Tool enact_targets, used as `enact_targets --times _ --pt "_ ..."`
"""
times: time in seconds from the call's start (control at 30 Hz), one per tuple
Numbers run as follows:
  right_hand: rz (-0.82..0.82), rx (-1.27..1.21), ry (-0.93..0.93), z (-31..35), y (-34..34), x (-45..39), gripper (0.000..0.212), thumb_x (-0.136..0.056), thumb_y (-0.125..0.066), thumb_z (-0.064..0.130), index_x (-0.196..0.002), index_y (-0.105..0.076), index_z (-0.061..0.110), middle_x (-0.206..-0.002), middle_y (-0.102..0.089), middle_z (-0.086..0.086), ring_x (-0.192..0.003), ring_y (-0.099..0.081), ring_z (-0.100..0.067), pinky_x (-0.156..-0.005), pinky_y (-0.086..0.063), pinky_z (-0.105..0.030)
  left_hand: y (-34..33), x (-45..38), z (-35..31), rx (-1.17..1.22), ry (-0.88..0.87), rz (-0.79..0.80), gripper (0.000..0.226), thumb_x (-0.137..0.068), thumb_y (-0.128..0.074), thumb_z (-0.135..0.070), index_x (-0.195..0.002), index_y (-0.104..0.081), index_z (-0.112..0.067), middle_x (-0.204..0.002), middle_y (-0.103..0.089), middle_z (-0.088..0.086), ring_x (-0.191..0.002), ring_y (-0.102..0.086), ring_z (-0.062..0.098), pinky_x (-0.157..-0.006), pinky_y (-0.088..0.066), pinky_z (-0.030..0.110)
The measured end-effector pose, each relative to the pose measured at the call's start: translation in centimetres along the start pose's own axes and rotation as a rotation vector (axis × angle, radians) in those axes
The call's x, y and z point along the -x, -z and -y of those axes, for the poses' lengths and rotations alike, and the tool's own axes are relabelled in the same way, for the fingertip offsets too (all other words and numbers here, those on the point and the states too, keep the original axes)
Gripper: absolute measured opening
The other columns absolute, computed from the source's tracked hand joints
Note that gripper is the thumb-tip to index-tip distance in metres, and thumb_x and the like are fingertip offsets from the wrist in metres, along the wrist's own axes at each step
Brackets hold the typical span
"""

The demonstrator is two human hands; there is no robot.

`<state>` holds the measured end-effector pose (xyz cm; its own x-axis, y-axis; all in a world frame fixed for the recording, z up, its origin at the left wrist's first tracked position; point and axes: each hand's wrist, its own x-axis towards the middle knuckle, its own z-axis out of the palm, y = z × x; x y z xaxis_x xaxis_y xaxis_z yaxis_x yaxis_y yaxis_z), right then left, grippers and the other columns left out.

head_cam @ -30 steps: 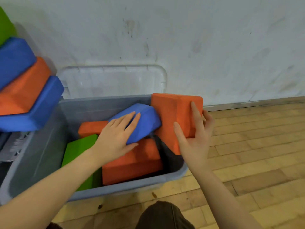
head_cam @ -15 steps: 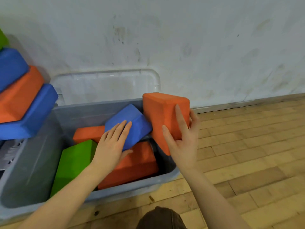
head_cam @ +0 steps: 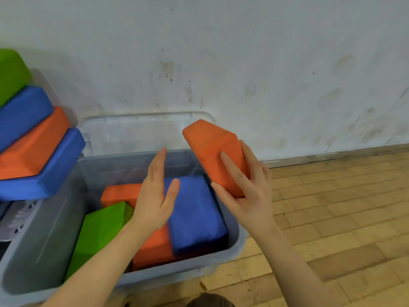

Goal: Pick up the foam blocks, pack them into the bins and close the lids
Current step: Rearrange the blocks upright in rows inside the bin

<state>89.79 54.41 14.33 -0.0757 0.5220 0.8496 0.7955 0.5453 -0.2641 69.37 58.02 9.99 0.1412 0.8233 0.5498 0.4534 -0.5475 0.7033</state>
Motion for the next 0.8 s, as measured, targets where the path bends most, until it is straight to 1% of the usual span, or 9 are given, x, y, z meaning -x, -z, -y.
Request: enact_targets --times 0.07,0.17,0.23,0.3,0.4,0.47,0.57,0.67,0.8 --pt "0.057 -0.007 0.006 0.1 -0.7 0.4 0.058 -0.083 -0.062 0.043 -0.135 -0.042 0.027 -0.143 -0.041 -0.009 -0.122 -0.046 -0.013 -0.102 -0.033 -0.045 0.5 -0.7 -0.7 0.125 -0.022 0.044 0.056 -0.093 -0.033 -0.050 -0.143 -0.007 -0.045 -0.153 -0.015 -0.021 -0.139 -0.029 0.018 -0.112 -0.028 0.040" --pt "0.152 -0.051 0.010 0.5 -2.3 1.1 0.071 -0.079 -0.065 0.047 -0.139 -0.036 0.023 -0.144 -0.040 0.005 -0.131 -0.040 -0.004 -0.108 -0.025 -0.048 0.7 -0.6 -0.1 0.158 -0.034 0.173 0.061 -0.090 -0.040 -0.058 -0.143 -0.015 -0.040 -0.153 -0.023 -0.004 -0.141 -0.024 0.016 -0.114 -0.024 0.040" --pt "0.237 -0.054 0.001 0.3 -3.3 1.8 0.079 -0.073 -0.069 0.048 -0.140 -0.034 0.024 -0.143 -0.040 0.010 -0.131 -0.038 -0.002 -0.110 -0.020 -0.046 0.4 0.3 0.8 0.162 0.034 0.146 0.065 -0.086 -0.050 -0.053 -0.141 -0.024 -0.033 -0.150 -0.029 -0.001 -0.137 -0.031 0.014 -0.111 -0.031 0.040" --pt "0.350 -0.059 -0.048 -0.2 -4.3 2.7 0.081 -0.070 -0.067 0.052 -0.139 -0.035 0.025 -0.142 -0.042 0.008 -0.130 -0.034 0.002 -0.111 -0.016 -0.038 0.2 1.7 2.1 0.152 0.109 0.113 0.069 -0.082 -0.057 -0.050 -0.139 -0.034 -0.021 -0.148 -0.034 0.001 -0.131 -0.041 0.014 -0.106 -0.039 0.041" --pt "0.525 0.006 -0.111 -1.1 -5.5 4.7 0.074 -0.072 -0.055 0.062 -0.136 -0.044 0.027 -0.134 -0.052 0.004 -0.122 -0.046 -0.009 -0.104 -0.017 -0.034 -0.4 4.4 4.5 -0.072 0.074 0.237 0.071 -0.080 -0.057 -0.053 -0.133 -0.042 -0.008 -0.147 -0.033 0.001 -0.130 -0.040 0.011 -0.105 -0.037 0.035" --pt "0.627 0.037 -0.128 -1.5 -5.9 6.0 0.069 -0.074 -0.049 0.065 -0.134 -0.047 0.032 -0.136 -0.052 0.005 -0.119 -0.052 -0.014 -0.101 -0.023 -0.039 -0.2 5.5 5.4 -0.266 0.064 0.288 0.072 -0.079 -0.053 -0.059 -0.130 -0.044 -0.010 -0.143 -0.042 0.002 -0.124 -0.049 0.018 -0.102 -0.040 0.038" --pt "0.717 0.054 -0.127 -1.1 -6.0 6.2 0.061 -0.076 -0.044 0.068 -0.127 -0.055 0.037 -0.132 -0.055 0.011 -0.116 -0.054 -0.012 -0.097 -0.030 -0.042 0.3 5.7 6.0 -0.545 -0.002 0.339 0.078 -0.078 -0.045 -0.065 -0.136 -0.043 -0.014 -0.126 -0.060 0.005 -0.111 -0.059 0.023 -0.098 -0.042 0.041" --pt "0.730 0.062 -0.153 -0.4 -6.5 5.4 0.053 -0.081 -0.037 0.065 -0.116 -0.064 0.036 -0.123 -0.061 0.014 -0.111 -0.056 -0.012 -0.095 -0.029 -0.040 0.7 5.6 6.0 -0.612 0.001 0.433 0.081 -0.078 -0.041 -0.069 -0.142 -0.038 -0.020 -0.122 -0.062 0.004 -0.111 -0.058 0.025 -0.093 -0.044 0.037" --pt "0.604 0.070 -0.151 0.8 -8.4 4.7 0.043 -0.087 -0.040 0.052 -0.106 -0.070 0.029 -0.110 -0.067 0.008 -0.097 -0.063 -0.020 -0.088 -0.040 -0.044 2.6 5.0 6.2 -0.650 -0.123 0.436 0.061 -0.087 -0.038 -0.054 -0.135 -0.049 -0.017 -0.130 -0.057 0.005 -0.115 -0.056 0.026 -0.098 -0.040 0.038"
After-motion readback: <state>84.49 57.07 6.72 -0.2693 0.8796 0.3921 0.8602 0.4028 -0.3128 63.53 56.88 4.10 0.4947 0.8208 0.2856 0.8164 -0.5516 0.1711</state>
